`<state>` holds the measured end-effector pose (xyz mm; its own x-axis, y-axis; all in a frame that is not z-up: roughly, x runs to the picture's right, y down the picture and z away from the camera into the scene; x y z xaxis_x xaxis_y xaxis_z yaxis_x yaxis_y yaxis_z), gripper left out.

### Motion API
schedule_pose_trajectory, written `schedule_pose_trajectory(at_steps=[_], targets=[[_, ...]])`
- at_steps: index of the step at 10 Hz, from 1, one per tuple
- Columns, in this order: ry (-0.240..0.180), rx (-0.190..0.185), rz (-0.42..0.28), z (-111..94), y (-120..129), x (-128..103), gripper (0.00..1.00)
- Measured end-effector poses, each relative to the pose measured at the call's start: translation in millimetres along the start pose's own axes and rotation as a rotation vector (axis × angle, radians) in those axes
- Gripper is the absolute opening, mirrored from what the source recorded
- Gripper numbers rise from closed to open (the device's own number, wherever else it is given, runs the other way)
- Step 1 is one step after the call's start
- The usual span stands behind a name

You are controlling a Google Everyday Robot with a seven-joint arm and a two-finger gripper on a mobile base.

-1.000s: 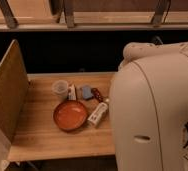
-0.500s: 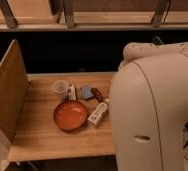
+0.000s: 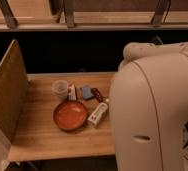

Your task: Push the ceramic bowl across the table

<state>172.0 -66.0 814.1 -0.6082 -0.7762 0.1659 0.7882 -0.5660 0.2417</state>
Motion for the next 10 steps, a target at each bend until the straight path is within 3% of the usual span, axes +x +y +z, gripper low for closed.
schedule_pose_trajectory(at_steps=[1, 6, 8, 10], targets=[[0.0, 0.0, 0.0, 0, 0, 0, 0.75], [-0.001, 0.001, -0.001, 0, -1, 0, 0.24], [-0.012, 0.054, -0.02, 6, -24, 4, 0.04], [-0.02, 0.147, -0.067, 16, -66, 12, 0.0]])
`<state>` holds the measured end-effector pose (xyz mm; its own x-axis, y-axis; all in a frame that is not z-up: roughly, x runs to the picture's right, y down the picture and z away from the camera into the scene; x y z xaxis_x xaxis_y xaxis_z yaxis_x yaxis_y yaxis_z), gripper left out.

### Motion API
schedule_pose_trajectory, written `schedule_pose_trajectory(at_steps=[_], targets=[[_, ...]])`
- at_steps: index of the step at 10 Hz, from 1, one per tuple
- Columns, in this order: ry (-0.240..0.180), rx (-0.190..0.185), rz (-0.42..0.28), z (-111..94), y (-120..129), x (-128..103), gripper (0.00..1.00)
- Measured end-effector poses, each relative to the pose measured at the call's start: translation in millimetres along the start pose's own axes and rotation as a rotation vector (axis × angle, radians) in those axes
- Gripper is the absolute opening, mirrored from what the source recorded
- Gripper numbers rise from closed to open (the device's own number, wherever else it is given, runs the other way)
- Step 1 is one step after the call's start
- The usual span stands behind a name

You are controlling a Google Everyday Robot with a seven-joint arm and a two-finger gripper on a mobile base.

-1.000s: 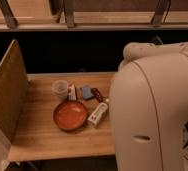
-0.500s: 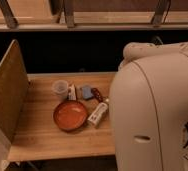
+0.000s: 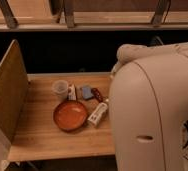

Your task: Push the ceramic bowl across the table

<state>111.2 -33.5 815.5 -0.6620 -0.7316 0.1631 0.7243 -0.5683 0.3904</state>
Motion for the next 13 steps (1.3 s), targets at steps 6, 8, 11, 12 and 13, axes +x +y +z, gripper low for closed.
schedule_pose_trajectory(at_steps=[6, 8, 11, 12, 13], targets=[[-0.093, 0.203, -0.223, 43, -96, 10, 0.0], [-0.123, 0.219, -0.259, 49, -106, 3, 0.0], [-0.124, 0.219, -0.261, 49, -106, 4, 0.0], [-0.127, 0.22, -0.267, 51, -107, 3, 0.0], [-0.141, 0.232, -0.309, 63, -120, 8, 0.0]])
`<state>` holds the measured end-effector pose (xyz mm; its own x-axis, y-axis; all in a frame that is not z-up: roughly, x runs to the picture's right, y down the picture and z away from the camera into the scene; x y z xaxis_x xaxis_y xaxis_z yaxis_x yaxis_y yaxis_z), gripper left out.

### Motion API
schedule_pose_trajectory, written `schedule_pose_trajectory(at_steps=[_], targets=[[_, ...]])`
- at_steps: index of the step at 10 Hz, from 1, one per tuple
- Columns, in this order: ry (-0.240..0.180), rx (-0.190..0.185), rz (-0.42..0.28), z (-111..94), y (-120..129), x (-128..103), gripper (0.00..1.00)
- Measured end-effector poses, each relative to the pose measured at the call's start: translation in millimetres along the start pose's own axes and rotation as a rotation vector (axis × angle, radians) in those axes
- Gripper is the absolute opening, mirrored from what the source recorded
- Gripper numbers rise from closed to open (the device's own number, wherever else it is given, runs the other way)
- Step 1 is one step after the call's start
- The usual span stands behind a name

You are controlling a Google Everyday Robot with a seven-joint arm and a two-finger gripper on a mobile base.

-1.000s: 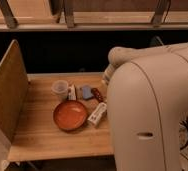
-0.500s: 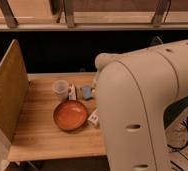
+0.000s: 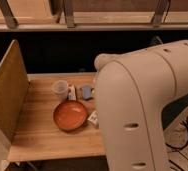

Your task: Push the ceramic bowl across the table

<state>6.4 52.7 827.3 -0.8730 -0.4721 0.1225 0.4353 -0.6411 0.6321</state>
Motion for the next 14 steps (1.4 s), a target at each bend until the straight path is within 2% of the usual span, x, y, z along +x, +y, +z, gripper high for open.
schedule_pose_trajectory(at_steps=[2, 4, 7, 9, 11, 12, 14], targets=[[-0.044, -0.004, -0.059, 25, -3, 15, 0.0], [-0.078, -0.036, -0.081, 44, 11, 28, 0.0], [-0.095, -0.041, -0.058, 65, 24, 41, 0.0], [-0.134, 0.004, -0.037, 90, 15, 41, 0.0], [-0.191, 0.057, -0.022, 112, 1, 39, 0.0], [-0.208, 0.077, -0.021, 119, -6, 40, 0.0], [-0.208, 0.113, -0.039, 126, -23, 54, 0.0]])
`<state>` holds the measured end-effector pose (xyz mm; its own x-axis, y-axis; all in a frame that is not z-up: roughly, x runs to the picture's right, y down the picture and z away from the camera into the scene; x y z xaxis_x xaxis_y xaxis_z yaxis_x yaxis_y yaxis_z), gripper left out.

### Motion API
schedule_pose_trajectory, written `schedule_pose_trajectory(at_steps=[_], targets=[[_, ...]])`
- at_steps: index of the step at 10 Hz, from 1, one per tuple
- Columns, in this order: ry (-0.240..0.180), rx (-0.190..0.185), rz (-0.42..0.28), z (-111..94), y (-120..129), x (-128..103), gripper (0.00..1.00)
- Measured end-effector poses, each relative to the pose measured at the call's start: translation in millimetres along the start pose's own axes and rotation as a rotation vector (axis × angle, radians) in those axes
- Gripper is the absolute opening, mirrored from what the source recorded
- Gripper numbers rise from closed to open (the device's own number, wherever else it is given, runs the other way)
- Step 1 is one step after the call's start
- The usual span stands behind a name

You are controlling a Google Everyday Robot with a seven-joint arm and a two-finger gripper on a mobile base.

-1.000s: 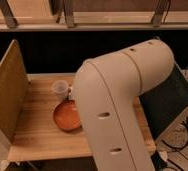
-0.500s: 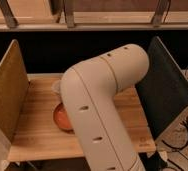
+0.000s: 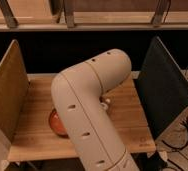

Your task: Push the ceramic bowl across the table

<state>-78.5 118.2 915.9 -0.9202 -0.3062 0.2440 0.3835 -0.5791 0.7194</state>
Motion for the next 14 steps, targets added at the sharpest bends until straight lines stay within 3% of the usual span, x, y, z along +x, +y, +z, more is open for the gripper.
schedule_pose_trajectory(at_steps=[6, 7, 8, 9, 11, 14], targets=[[0.082, 0.127, -0.191, 8, -76, 63, 0.0], [0.088, 0.143, -0.234, 10, -90, 71, 0.0], [0.088, 0.125, -0.263, 7, -94, 74, 0.0], [0.087, 0.081, -0.277, -1, -88, 72, 0.0], [0.078, -0.071, -0.233, -35, -54, 54, 0.0], [0.084, -0.322, -0.007, -114, 0, -30, 0.0]])
